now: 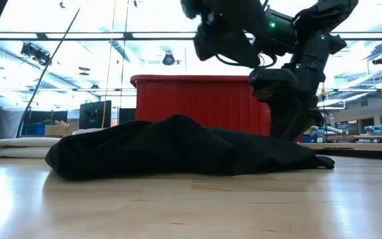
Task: Fold Laundry from Bin
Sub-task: Fold the black shirt
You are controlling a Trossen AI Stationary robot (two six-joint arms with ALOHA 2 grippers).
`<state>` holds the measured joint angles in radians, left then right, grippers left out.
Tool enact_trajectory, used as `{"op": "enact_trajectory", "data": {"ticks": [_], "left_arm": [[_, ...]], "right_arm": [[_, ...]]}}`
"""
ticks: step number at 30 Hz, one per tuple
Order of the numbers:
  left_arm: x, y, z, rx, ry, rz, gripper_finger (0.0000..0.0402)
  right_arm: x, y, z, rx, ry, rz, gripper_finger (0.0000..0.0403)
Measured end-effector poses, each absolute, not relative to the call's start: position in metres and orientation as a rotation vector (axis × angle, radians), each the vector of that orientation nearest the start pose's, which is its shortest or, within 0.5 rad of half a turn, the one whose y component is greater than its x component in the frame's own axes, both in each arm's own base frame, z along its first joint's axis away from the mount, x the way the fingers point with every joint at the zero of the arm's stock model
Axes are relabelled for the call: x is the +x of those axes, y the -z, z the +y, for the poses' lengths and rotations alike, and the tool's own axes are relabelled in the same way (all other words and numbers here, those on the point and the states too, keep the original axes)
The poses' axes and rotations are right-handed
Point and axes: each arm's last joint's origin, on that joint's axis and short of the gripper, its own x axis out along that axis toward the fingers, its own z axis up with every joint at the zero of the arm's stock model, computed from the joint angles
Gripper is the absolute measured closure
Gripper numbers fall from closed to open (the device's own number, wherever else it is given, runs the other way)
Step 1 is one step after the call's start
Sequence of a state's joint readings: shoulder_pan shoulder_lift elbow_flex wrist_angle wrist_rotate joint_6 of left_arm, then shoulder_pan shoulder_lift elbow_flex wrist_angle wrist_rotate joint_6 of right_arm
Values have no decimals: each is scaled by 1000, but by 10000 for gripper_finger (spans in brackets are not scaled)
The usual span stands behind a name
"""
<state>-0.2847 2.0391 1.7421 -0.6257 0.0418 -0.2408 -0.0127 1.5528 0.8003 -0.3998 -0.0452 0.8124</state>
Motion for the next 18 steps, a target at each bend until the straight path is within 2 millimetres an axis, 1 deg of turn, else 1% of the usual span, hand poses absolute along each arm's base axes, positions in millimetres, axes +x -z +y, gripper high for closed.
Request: {"op": "enact_trajectory", "data": {"ticks": [2,5,9,13,18], "left_arm": [[438,-235,-138,-70,200,921,177],[446,-218,-143,-39,152,906,186],[454,-194,-137,1,55,937,199],[460,-181,-131,31,44,946,208],[461,-163,-123,70,12,1014,212]], "right_arm": [[275,-156,-3,755,439,1089,243],[276,-156,-3,765,439,1087,243],[275,-156,-3,778,454,1087,243],[275,-156,-3,779,454,1084,243],[275,-155,-3,780,454,1093,243]]}}
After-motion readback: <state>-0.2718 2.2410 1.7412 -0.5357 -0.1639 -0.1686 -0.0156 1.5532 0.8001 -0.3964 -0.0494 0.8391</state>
